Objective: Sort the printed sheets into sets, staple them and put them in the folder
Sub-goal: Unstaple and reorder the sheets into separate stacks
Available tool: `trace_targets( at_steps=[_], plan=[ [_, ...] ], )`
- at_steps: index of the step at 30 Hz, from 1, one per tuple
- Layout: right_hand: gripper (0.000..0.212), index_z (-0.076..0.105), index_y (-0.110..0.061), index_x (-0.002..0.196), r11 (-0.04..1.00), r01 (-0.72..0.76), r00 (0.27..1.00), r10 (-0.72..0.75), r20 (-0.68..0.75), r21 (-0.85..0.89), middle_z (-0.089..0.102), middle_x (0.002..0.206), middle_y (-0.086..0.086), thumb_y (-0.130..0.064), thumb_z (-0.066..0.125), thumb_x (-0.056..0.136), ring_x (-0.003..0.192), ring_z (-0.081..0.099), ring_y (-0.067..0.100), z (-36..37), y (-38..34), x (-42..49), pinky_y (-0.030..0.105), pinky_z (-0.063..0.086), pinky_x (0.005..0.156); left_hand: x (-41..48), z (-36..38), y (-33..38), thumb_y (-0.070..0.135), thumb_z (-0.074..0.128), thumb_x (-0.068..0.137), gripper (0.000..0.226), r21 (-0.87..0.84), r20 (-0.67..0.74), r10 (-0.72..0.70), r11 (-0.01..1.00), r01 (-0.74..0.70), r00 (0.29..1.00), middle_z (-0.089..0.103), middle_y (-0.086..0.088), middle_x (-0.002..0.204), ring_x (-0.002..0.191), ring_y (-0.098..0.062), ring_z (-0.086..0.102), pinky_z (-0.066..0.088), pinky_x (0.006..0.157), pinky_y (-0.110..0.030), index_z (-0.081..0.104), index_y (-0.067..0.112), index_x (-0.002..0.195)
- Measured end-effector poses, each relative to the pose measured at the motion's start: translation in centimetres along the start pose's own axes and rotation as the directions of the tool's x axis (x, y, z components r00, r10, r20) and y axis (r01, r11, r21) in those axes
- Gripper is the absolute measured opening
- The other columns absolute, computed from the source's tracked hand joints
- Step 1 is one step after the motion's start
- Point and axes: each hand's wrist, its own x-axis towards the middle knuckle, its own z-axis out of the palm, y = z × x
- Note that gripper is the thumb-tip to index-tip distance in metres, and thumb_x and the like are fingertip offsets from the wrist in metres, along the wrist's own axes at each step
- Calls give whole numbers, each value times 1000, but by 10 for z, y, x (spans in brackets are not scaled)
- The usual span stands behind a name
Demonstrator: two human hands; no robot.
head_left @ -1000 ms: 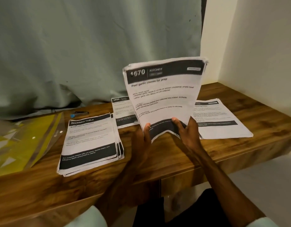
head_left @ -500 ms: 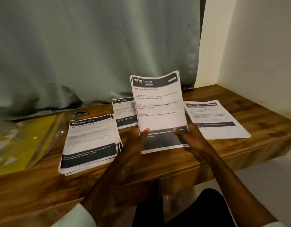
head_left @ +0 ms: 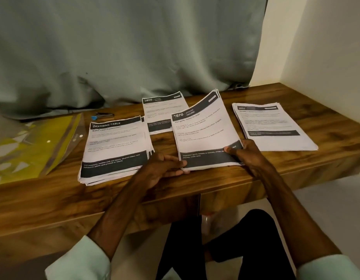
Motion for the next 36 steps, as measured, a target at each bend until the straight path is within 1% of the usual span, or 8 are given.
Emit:
trace_targets(
  at_steps=[2, 3, 7, 13, 18, 24, 30, 36],
  plan=[
    [23, 62, -14, 112, 1000, 16, 1000, -16, -6, 11, 69, 95, -6, -16, 73, 91, 87, 67, 11, 1, -1, -3, 13, 53, 57, -1, -2, -1, 2, 81, 79, 26, -5, 5, 3, 1000, -3, 1000, 77, -14, 104, 91, -23, 77, 61, 68, -21, 74, -1, 104],
    [24, 61, -15, 112, 1000, 22, 1000, -22, -8, 21, 68, 95, -7, -16, 73, 91, 86, 67, 11, 2, 0, -4, 13, 53, 57, -2, -2, -1, 1, 81, 79, 27, -6, 13, 11, 1000, -11, 1000, 77, -14, 105, 92, -22, 76, 61, 70, -21, 73, -1, 105],
    [28, 62, -14, 116, 998, 49, 998, -48, -52, 26, 69, 100, -3, -16, 74, 90, 90, 68, 12, 4, 1, -5, 21, 57, 69, -4, -3, -3, -3, 83, 76, 38, -16, 25, 40, 999, -39, 999, 77, -13, 108, 101, -23, 75, 62, 82, -27, 71, 2, 112],
    [27, 63, -15, 114, 997, 73, 994, -73, -78, -1, 70, 107, 3, -21, 74, 91, 96, 69, 19, 7, 6, -3, 30, 59, 78, -6, -4, -12, 2, 87, 72, 52, 25, 12, 99, 995, -99, 995, 77, -14, 109, 103, -28, 75, 59, 95, -39, 68, 0, 121],
    [27, 64, -14, 116, 995, 95, 992, -96, -87, -6, 72, 109, 5, -20, 73, 91, 99, 70, 21, 7, 8, -5, 38, 61, 85, -10, -3, -14, 3, 83, 77, 47, -57, 21, 133, 990, -132, 991, 76, -19, 106, 100, -32, 75, 62, 87, -33, 67, -3, 120],
    [23, 64, -14, 113, 991, 131, 985, -135, -110, -38, 72, 106, 3, -20, 73, 92, 97, 69, 18, 10, 9, -5, 34, 61, 84, -7, -4, -20, 12, 85, 74, 48, -30, -24, 179, 983, -179, 984, 77, -17, 103, 96, -32, 76, 61, 88, -35, 69, 0, 118],
    [18, 62, -17, 108, 985, 169, 976, -173, -133, -47, 69, 96, -8, -21, 71, 93, 91, 69, 11, 9, 9, -9, 17, 58, 67, -3, -2, -23, 12, 78, 85, 33, 63, -48, 220, 974, -217, 974, 79, -12, 98, 93, -25, 77, 62, 79, -24, 70, 3, 116],
    [14, 62, -24, 102, 985, 171, 977, -167, -131, 27, 71, 99, -4, -22, 72, 92, 92, 70, 13, 9, 8, -14, 20, 59, 66, -5, -1, -26, 13, 76, 87, 29, 80, -74, 219, 974, -213, 973, 79, -10, 96, 91, -22, 77, 61, 75, -20, 71, 5, 114]
  ],
)
